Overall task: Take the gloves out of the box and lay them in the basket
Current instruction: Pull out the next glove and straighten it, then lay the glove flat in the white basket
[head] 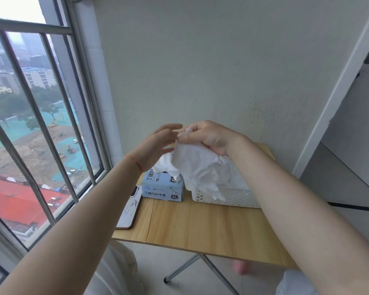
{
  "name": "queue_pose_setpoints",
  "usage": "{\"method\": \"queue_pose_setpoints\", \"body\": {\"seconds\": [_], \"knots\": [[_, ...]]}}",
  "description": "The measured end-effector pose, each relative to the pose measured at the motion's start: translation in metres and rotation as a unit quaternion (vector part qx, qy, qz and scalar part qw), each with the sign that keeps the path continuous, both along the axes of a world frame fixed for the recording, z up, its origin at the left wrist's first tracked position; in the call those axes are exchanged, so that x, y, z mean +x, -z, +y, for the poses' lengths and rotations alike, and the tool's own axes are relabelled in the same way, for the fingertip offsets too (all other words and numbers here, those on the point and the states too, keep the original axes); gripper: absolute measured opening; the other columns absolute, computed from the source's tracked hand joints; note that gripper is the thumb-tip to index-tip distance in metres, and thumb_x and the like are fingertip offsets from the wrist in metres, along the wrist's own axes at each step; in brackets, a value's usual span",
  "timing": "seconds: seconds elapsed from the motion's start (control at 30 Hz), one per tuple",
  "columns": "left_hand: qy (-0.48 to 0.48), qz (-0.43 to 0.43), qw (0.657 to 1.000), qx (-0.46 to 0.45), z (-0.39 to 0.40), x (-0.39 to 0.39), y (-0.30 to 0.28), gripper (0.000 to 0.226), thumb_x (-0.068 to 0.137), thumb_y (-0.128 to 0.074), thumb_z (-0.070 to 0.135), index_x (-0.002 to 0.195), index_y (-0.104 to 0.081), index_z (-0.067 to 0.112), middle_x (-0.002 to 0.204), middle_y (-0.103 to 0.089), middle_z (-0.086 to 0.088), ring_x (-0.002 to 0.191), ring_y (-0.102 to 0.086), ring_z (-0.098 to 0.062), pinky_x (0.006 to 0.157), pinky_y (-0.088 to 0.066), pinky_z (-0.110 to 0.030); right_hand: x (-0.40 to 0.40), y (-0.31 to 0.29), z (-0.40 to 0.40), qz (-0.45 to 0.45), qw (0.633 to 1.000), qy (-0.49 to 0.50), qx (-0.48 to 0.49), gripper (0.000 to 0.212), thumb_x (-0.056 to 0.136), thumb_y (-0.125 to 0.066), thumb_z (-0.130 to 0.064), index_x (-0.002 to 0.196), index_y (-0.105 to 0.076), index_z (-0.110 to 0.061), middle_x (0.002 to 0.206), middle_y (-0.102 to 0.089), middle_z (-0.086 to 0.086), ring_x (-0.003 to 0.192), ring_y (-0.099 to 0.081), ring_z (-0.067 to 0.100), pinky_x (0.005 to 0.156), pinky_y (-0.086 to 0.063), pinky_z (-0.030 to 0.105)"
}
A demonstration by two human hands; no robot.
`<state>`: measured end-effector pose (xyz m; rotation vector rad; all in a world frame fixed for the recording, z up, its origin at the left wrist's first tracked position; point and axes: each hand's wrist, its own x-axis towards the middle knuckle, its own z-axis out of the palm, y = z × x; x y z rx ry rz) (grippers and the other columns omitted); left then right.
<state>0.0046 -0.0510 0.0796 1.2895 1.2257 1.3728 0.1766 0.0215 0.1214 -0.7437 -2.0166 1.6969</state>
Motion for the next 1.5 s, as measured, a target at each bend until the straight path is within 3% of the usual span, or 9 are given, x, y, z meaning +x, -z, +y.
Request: {"method": "queue_pose_setpoints", "body": {"seconds": [0.07,0.33,0.47,0.63,0.8,1.03,1.2,1.4,1.5], "knots": [[0.08,-0.017,0.997,0.01,-0.003,0.003,-0.004,0.038,0.08,-0.055,0.015,0.116,-0.064,0.011,0.106,-0.071,-0.005,0.098,-0.067,-0.017,0.084,-0.054,-0.029,0.001,-0.006,-0.004,-0.031,0.999,-0.02,0.03,0.023,0.088,-0.068,-0.011,0.109,-0.068,0.0,0.108,-0.069,0.021,0.097,-0.067,0.026,0.089,-0.054,0.034],[0.055,0.055,0.995,-0.069,-0.011,-0.001,0.013,0.011,0.09,-0.065,0.008,0.096,-0.074,0.005,0.088,-0.072,-0.007,0.079,-0.068,-0.019,0.073,-0.057,-0.03,0.003,-0.01,0.006,-0.068,0.987,0.118,0.084,0.015,0.089,-0.068,-0.012,0.097,-0.072,0.0,0.079,-0.071,0.004,0.066,-0.068,0.012,0.059,-0.051,0.02],[0.07,0.059,0.985,-0.147,-0.009,-0.006,0.027,0.024,0.092,-0.066,0.014,0.111,-0.069,-0.002,0.107,-0.072,-0.016,0.094,-0.071,-0.027,0.09,-0.056,-0.04,-0.004,-0.003,0.01,-0.113,0.959,0.179,0.189,0.018,0.091,-0.065,-0.024,0.083,-0.075,-0.012,0.077,-0.067,0.005,0.066,-0.06,0.016,0.064,-0.048,0.024],[0.07,0.022,0.98,-0.187,-0.01,-0.017,0.039,0.033,0.094,-0.063,0.018,0.117,-0.065,-0.005,0.115,-0.07,-0.02,0.105,-0.068,-0.033,0.096,-0.051,-0.043,-0.013,0.008,0.017,-0.13,0.928,0.224,0.269,0.042,0.097,-0.054,-0.027,0.059,-0.04,-0.017,0.057,-0.028,-0.003,0.051,-0.026,0.015,0.048,-0.022,0.027],[-0.048,-0.02,0.987,-0.155,0.004,-0.037,0.042,0.046,0.073,-0.081,0.033,0.105,-0.068,0.003,0.096,-0.058,-0.021,0.081,-0.052,-0.029,0.066,-0.04,-0.035,-0.017,0.019,0.029,-0.185,0.901,0.276,0.28,0.043,0.101,-0.044,-0.027,0.062,-0.027,-0.019,0.059,-0.031,-0.001,0.05,-0.033,0.019,0.042,-0.022,0.024],[-0.12,0.257,0.951,-0.121,0.063,-0.001,0.034,0.025,0.09,-0.062,0.029,0.083,-0.069,0.006,0.073,-0.054,-0.001,0.068,-0.05,-0.018,0.064,-0.043,-0.027,0.023,0.053,0.056,-0.333,0.835,0.317,0.302,0.039,0.105,-0.031,-0.028,0.069,-0.042,-0.014,0.094,-0.061,0.015,0.089,-0.057,0.031,0.067,-0.036,0.03],[-0.09,0.423,0.895,-0.109,0.107,0.044,0.046,0.017,0.089,-0.06,0.03,0.085,-0.07,0.017,0.081,-0.06,0.004,0.073,-0.054,-0.014,0.06,-0.042,-0.023,0.065,0.08,0.071,-0.407,0.809,0.319,0.28,0.033,0.106,-0.034,-0.021,0.116,-0.059,-0.002,0.121,-0.061,0.019,0.112,-0.059,0.035,0.083,-0.046,0.035],[-0.058,0.523,0.845,-0.09,0.139,0.09,0.054,0.017,0.088,-0.061,0.036,0.089,-0.068,0.021,0.082,-0.06,0.004,0.069,-0.058,-0.017,0.054,-0.039,-0.023,0.11,0.097,0.084,-0.517,0.755,0.32,0.246,0.025,0.092,-0.051,0.001,0.111,-0.065,-0.007,0.114,-0.066,0.01,0.105,-0.063,0.028,0.072,-0.043,0.031],[-0.084,0.574,0.812,-0.062,0.144,0.102,0.064,0.018,0.09,-0.06,0.034,0.104,-0.065,0.024,0.102,-0.065,-0.002,0.087,-0.062,-0.025,0.065,-0.04,-0.027,0.122,0.108,0.089,-0.528,0.73,0.32,0.293,0.033,0.091,-0.046,0.003,0.118,-0.06,-0.008,0.115,-0.064,0.007,0.106,-0.062,0.026,0.069,-0.042,0.031]]}}
